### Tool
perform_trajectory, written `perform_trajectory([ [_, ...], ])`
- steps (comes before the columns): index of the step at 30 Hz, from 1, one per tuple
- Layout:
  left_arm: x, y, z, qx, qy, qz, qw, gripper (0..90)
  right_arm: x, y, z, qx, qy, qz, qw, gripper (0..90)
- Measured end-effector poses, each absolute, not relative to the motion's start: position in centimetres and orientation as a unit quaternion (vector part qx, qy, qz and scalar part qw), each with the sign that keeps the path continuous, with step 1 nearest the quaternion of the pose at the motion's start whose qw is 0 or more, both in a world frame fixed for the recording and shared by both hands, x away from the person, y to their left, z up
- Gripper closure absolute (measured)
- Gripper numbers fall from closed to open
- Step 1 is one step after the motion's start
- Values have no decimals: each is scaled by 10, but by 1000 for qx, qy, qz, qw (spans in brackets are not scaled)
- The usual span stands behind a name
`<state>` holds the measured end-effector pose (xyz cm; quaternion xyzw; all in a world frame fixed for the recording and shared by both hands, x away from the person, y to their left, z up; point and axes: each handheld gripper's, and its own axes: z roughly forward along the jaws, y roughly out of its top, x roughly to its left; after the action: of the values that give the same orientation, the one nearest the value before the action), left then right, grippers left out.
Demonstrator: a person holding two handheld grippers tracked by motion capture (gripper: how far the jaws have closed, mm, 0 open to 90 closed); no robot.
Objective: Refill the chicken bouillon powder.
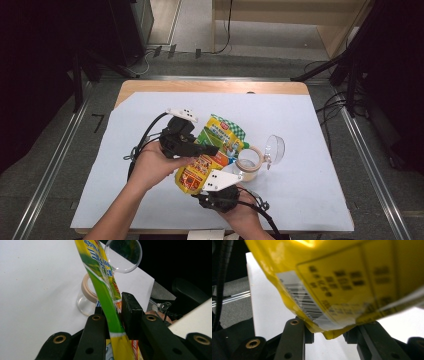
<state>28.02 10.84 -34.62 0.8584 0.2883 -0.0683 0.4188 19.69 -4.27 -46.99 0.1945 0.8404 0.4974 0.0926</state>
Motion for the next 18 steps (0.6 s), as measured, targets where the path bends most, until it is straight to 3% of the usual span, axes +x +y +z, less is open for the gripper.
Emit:
perform_trajectory([
  [18,288,92,-353,852,320,-96,402,727,192,-43,-466,209,835,507,48,666],
])
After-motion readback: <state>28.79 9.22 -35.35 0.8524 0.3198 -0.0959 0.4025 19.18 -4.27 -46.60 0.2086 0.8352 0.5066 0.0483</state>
